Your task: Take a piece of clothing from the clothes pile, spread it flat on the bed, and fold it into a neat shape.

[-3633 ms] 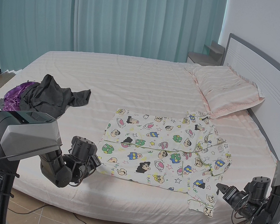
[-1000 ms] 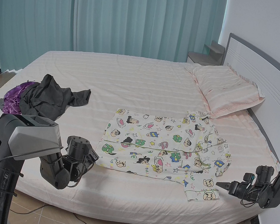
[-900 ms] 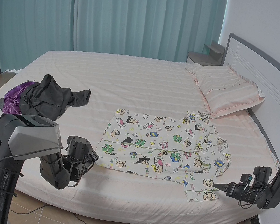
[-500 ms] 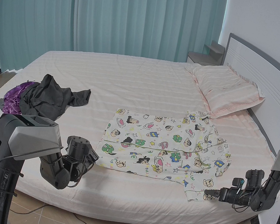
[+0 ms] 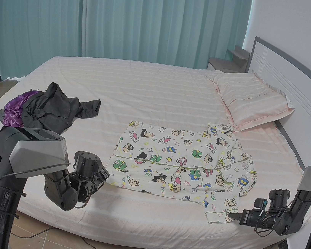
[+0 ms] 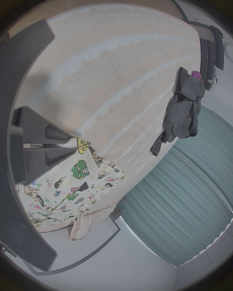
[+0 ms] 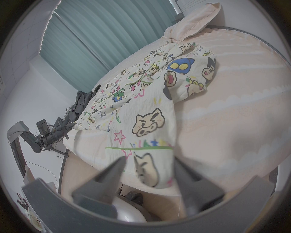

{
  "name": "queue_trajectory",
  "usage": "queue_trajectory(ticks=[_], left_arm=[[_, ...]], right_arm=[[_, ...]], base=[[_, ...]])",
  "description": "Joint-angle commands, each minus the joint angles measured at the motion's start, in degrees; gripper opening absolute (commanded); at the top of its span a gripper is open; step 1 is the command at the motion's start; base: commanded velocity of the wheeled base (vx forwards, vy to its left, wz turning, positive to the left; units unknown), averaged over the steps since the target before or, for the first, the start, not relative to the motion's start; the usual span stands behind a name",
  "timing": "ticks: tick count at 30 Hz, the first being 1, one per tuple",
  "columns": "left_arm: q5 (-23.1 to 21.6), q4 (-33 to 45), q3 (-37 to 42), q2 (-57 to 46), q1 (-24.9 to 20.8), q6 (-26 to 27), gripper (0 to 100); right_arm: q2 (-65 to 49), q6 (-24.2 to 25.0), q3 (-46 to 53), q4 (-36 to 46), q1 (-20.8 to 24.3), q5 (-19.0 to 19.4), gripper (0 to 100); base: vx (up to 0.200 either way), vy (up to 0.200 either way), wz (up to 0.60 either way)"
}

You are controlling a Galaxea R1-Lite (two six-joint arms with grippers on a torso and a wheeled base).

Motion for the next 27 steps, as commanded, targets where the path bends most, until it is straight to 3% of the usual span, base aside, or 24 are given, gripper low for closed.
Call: queue_trajectory(ticks=[1,7,12,18,27], left_arm=[[0.01,-0.02,0.06,-0.03,-0.08,0.07,0],[0.01,-0.11,0.32,-0.11,0.01,0.07,0],[0.63,-3.1,2.78,-1.08,-0.7,0.24,0],[3.0,-10.22,7.44,-1.17,-1.49,6.39,0],[4.23,-12.06,12.45,-1.61,-4.3,11.58,0]], right_arm=[[0.08,-0.05,0.44,-0.03,-0.37,0.05,0],[-1.68,0.04,2.29,-0.03,-1.69,0.84,0],[-7.13,0.21,5.8,0.59,-3.09,5.06,0],[-11.08,0.13,10.46,0.76,-3.36,5.59,0],[-16.53,-0.05,16.18,0.68,-3.62,5.68,0]], base=[[0.0,0.0,0.0],[0.0,0.0,0.0],[0.0,0.0,0.0],[0.0,0.0,0.0],[0.0,0.0,0.0]])
